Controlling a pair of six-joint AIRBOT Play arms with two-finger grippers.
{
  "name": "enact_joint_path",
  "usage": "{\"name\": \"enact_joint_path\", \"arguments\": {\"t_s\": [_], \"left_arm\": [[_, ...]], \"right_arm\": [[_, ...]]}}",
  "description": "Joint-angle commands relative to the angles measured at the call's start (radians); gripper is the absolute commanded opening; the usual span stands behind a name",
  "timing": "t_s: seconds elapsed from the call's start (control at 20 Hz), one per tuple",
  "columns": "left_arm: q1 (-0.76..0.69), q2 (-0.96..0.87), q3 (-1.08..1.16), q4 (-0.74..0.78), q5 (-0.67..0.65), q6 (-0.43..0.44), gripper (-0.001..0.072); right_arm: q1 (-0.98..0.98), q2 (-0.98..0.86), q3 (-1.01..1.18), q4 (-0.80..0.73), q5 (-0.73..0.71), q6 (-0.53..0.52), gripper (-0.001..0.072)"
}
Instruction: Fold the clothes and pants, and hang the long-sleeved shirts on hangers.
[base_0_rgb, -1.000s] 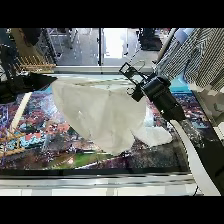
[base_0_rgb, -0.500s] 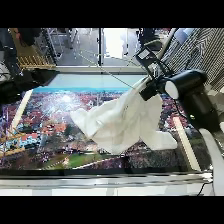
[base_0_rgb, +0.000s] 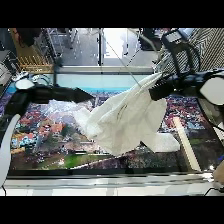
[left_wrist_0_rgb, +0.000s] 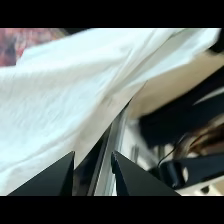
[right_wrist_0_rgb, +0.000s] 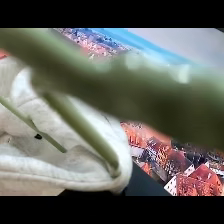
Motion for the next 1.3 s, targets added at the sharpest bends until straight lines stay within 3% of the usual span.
{"name": "enact_joint_path", "arguments": {"t_s": [0.0,0.05,0.15,0.2,0.45,0.7,1.0,1.25], "left_arm": [[-0.154,0.045,0.0,0.342,0.069,-0.134,0.0261],[-0.186,0.061,0.0,0.429,0.08,-0.16,0.0272],[-0.238,0.088,0.0,0.561,0.081,-0.218,0.047],[-0.257,0.097,0.0,0.589,0.079,-0.238,0.0504],[-0.33,0.102,-0.014,0.598,0.118,-0.233,0.0519],[-0.375,0.102,-0.094,0.63,0.325,-0.218,0.0543],[-0.494,0.102,-0.121,0.579,0.356,0.042,0.0543],[-0.561,0.101,-0.121,0.579,0.407,0.127,0.0543]], "right_arm": [[0.001,0.018,0.08,0.032,0.076,0.032,0.0028],[0.001,0.022,0.114,0.032,0.103,0.031,0.0028],[0.001,0.027,0.19,0.034,0.161,0.029,0.0029],[0.001,0.028,0.228,0.037,0.189,0.02,0.0029],[0.001,0.074,0.273,0.041,0.216,-0.015,0.0029],[0.001,0.109,0.273,0.027,0.214,-0.064,0.0029],[0.0,0.119,0.273,-0.06,0.121,-0.093,0.0029],[0.0,0.119,0.273,-0.064,0.029,-0.111,0.0029]]}}
